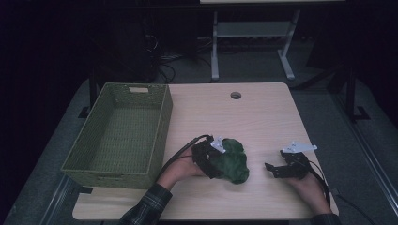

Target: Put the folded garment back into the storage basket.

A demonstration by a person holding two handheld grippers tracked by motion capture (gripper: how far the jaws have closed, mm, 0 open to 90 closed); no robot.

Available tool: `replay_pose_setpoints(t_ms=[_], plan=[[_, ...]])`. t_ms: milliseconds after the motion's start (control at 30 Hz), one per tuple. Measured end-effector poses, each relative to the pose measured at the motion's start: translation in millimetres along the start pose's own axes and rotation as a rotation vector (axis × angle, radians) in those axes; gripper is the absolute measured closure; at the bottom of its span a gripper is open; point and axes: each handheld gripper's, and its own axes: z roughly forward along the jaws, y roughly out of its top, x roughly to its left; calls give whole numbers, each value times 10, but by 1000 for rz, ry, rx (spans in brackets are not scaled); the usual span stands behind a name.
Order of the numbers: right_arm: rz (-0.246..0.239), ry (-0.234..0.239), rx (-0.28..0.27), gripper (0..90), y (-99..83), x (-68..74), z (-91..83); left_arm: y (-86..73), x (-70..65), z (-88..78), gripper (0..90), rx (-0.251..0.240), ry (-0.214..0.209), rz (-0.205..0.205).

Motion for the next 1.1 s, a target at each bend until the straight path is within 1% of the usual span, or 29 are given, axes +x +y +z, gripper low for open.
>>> replay_pose_setpoints(t_ms=[67, 200, 333, 400, 500, 633, 700, 900, 1100], plan=[[0, 0, 0, 139, 0, 0, 0, -1, -7, 37, 156, 26, 1, 10], [0, 0, 0, 139, 0, 0, 0, 0, -28, 86, 170, 46, 18, 20], [0, -1, 0, 139, 0, 0, 0, 3, -26, 74, 242, 53, 31, 22], [1, -1, 0, 140, 0, 1, 0, 6, -20, 63, 292, 57, 30, 25], [2, -2, 0, 140, 0, 2, 1, 13, -15, 38, 406, 66, 30, 27], [2, -3, 0, 140, 0, 2, 1, 8, -13, 22, 529, 64, 30, 30], [1, -3, 0, 140, 0, 2, 1, 11, -14, 11, 577, 70, 29, 31], [1, -4, 0, 140, 1, 1, 1, 12, -13, -6, 633, 66, 28, 22], [1, -3, 0, 140, 1, 1, 1, 10, -5, -63, 656, 49, 28, -3]])
